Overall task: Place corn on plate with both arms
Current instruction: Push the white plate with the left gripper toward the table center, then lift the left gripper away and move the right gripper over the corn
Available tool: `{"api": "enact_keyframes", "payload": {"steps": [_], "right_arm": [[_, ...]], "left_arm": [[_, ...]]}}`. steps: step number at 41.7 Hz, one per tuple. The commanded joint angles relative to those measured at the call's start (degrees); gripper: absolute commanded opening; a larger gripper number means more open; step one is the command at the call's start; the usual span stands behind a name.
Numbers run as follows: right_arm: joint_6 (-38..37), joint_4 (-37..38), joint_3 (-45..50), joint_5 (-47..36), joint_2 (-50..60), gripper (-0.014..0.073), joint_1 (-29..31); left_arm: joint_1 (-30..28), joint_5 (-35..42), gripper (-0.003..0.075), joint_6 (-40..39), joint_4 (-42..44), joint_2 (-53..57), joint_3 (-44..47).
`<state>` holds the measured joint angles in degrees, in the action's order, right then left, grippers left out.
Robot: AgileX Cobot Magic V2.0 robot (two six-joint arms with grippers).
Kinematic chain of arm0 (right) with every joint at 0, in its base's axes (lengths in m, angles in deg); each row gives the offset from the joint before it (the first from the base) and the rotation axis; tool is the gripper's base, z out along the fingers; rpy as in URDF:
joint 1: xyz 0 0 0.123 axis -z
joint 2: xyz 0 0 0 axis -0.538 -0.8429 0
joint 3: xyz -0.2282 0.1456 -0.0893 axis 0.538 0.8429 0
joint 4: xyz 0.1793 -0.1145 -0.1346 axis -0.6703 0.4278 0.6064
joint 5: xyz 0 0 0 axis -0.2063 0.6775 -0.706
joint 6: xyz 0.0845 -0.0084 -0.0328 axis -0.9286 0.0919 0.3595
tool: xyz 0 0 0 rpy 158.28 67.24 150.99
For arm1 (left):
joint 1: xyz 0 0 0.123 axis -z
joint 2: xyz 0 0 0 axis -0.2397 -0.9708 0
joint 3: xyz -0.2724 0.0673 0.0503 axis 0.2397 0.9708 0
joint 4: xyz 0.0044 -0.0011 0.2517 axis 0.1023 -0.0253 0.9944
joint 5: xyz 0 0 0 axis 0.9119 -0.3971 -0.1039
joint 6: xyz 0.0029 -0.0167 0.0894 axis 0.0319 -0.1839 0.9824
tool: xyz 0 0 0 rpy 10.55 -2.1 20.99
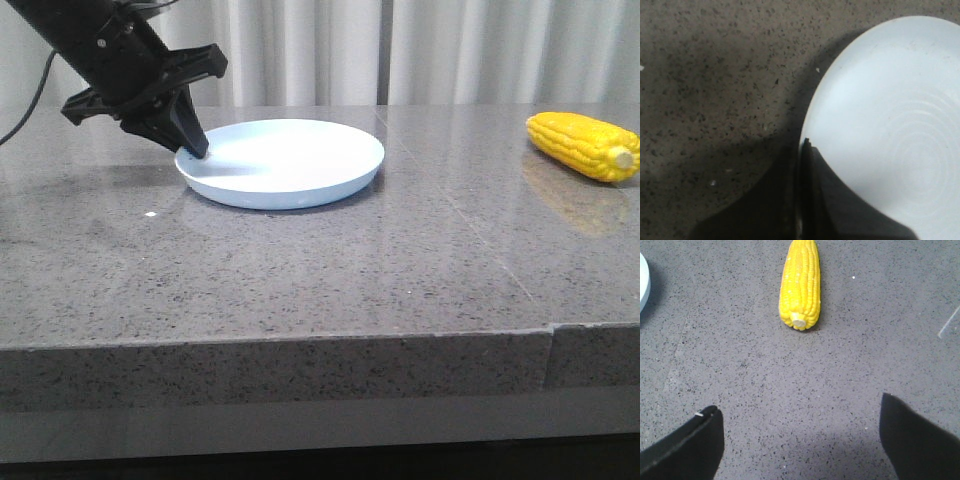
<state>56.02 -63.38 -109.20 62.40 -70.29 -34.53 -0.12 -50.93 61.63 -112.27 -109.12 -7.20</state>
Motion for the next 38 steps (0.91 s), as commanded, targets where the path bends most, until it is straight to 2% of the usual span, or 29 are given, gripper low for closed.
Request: {"api": "enact_keyframes", "payload": {"steps": [1, 2, 9, 13, 20, 25, 33, 38], "right_arm": [[0.61, -0.04, -1.94, -3.45, -0.04, 0.0653, 0.33], [0.61, -0.04, -1.94, -3.45, -0.04, 0.0653, 0.33], [0.61, -0.04, -1.94, -3.48, -0.04, 0.0653, 0.33], [0.61, -0.04, -1.94, -3.3, -0.04, 0.0653, 0.33], [0.61, -0.04, -1.94, -3.25, -0.04, 0.0653, 0.33], [0.61, -0.04, -1.94, -3.37, -0.04, 0.0653, 0.33], [0.61, -0.04, -1.94, -3.23, -0.12, 0.0653, 0.33], [0.61, -0.04, -1.94, -3.07, -0.12, 0.0653, 0.33]], "left_arm": [[0.39, 1.3, 0.0052, -0.69, -0.79, 3.34, -2.45], [0.39, 1.05, 0.007, -0.69, -0.79, 3.34, -2.45], [0.39, 0.67, 0.0353, -0.69, 0.1, 3.79, -2.45], [0.39, 0.67, 0.0426, -0.69, 1.96, 5.73, -2.45], [2.48, -0.1, 0.043, -0.69, 7.83, 12.24, -2.34], [6.42, -1.85, 0.043, -0.69, 13.23, 18.07, -0.58], [14.96, -0.78, 0.043, -1.04, 20.87, 30.13, 8.72], [18.28, -0.34, 0.043, -3.37, 23.9, 37.6, 15.22]]}}
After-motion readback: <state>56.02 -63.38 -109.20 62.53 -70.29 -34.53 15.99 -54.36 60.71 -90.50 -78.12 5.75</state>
